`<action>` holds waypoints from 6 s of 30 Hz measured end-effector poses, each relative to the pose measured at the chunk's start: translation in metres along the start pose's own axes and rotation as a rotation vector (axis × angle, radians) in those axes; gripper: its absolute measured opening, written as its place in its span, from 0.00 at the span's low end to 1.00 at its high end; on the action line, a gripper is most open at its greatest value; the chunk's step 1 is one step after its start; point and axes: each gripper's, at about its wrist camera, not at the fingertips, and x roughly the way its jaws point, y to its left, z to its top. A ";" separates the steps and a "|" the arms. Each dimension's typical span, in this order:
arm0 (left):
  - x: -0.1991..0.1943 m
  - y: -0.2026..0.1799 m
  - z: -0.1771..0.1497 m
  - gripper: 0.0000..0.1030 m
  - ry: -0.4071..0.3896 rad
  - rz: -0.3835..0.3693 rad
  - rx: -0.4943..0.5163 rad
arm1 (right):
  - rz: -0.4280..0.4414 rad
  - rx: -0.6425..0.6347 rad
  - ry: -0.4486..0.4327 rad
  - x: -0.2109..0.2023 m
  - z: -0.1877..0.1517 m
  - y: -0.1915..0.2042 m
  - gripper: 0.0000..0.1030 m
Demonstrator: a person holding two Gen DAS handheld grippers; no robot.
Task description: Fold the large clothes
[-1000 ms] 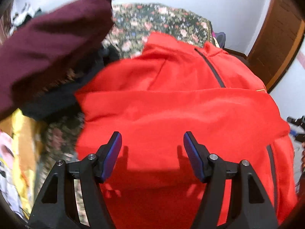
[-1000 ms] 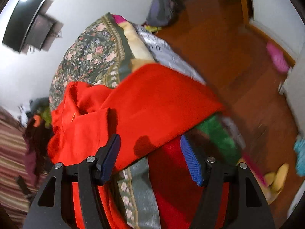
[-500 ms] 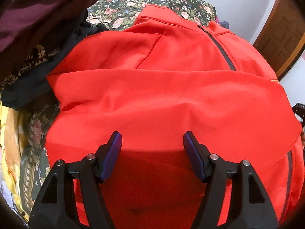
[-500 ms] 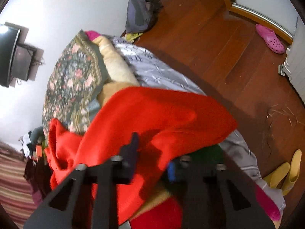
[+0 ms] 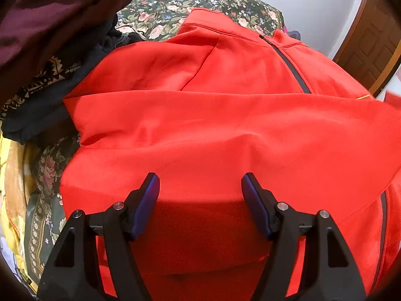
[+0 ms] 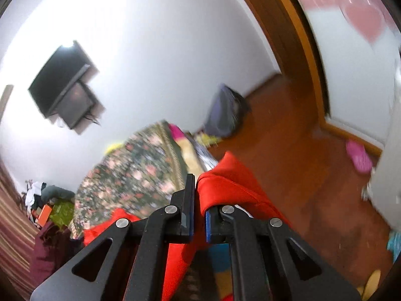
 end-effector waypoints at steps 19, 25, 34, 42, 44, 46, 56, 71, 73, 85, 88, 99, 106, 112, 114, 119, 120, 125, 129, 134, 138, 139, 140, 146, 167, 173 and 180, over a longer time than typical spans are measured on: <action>-0.039 0.002 -0.025 0.66 -0.045 0.023 0.100 | 0.273 -0.514 0.442 0.021 -0.139 0.156 0.05; -0.055 -0.003 -0.033 0.66 -0.075 0.038 0.156 | 0.223 -0.489 0.660 0.053 -0.189 0.140 0.05; -0.068 -0.022 -0.035 0.66 -0.103 0.028 0.202 | 0.224 -0.504 0.712 0.018 -0.171 0.127 0.39; -0.075 -0.037 -0.028 0.66 -0.135 0.017 0.214 | 0.146 -0.331 0.573 -0.016 -0.138 0.071 0.42; -0.075 -0.039 -0.027 0.66 -0.135 0.015 0.210 | 0.097 -0.224 0.547 -0.014 -0.129 0.047 0.42; -0.073 -0.042 -0.026 0.66 -0.132 0.015 0.205 | 0.034 -0.128 0.527 -0.009 -0.124 0.026 0.42; -0.068 -0.046 -0.026 0.66 -0.109 0.040 0.216 | -0.018 0.303 0.613 0.046 -0.141 -0.047 0.42; -0.067 -0.032 -0.029 0.66 -0.102 0.056 0.172 | -0.041 0.147 0.504 0.086 -0.124 -0.033 0.09; -0.068 -0.028 -0.030 0.66 -0.104 0.064 0.165 | -0.020 0.104 0.462 0.082 -0.113 -0.020 0.06; -0.086 0.005 -0.031 0.66 -0.161 0.072 0.094 | 0.401 -0.176 0.291 0.021 -0.051 0.161 0.04; -0.096 0.017 -0.031 0.66 -0.185 0.072 0.074 | 0.497 -0.234 0.346 0.018 -0.070 0.209 0.04; -0.134 0.093 -0.049 0.66 -0.242 0.113 -0.064 | 0.532 -0.471 0.788 0.064 -0.238 0.299 0.04; -0.125 0.121 -0.071 0.66 -0.185 0.114 -0.127 | 0.416 -0.656 1.005 0.078 -0.316 0.291 0.04; -0.119 0.119 -0.074 0.66 -0.167 0.078 -0.142 | 0.374 -0.733 1.123 0.076 -0.314 0.287 0.08; -0.120 0.116 -0.071 0.66 -0.172 0.065 -0.146 | 0.398 -0.730 1.107 0.066 -0.299 0.281 0.10; -0.119 0.101 -0.056 0.66 -0.177 0.034 -0.120 | 0.433 -0.726 0.956 0.039 -0.248 0.265 0.30; -0.117 0.094 -0.052 0.66 -0.172 0.026 -0.104 | 0.430 -0.709 0.913 0.035 -0.232 0.255 0.33; -0.091 0.052 -0.032 0.66 -0.120 -0.001 0.041 | 0.338 -0.627 0.763 0.036 -0.172 0.208 0.37; -0.059 0.016 -0.025 0.66 -0.055 -0.008 0.152 | 0.187 -0.531 0.689 0.049 -0.133 0.150 0.37; -0.028 -0.011 -0.016 0.66 -0.028 0.086 0.239 | 0.066 -0.404 0.652 0.069 -0.098 0.087 0.37; -0.026 -0.016 -0.010 0.66 -0.028 0.069 0.234 | 0.029 -0.282 0.660 0.095 -0.074 0.050 0.37; -0.025 -0.016 -0.011 0.66 -0.021 0.057 0.235 | 0.025 -0.254 0.665 0.104 -0.070 0.044 0.37; -0.023 -0.017 -0.011 0.66 -0.015 0.051 0.236 | 0.033 -0.220 0.676 0.115 -0.068 0.038 0.37; -0.020 -0.018 -0.012 0.67 -0.033 0.054 0.242 | 0.077 -0.034 0.789 0.181 -0.079 0.013 0.37; -0.055 0.051 0.007 0.67 -0.072 0.139 0.013 | 0.060 -0.243 0.658 0.168 -0.044 0.035 0.06; -0.047 -0.002 -0.007 0.67 -0.035 0.066 0.182 | 0.074 -0.221 0.685 0.129 -0.052 0.029 0.36; -0.015 -0.010 -0.009 0.68 -0.062 0.222 0.193 | 0.082 -0.345 0.711 0.086 -0.084 0.044 0.40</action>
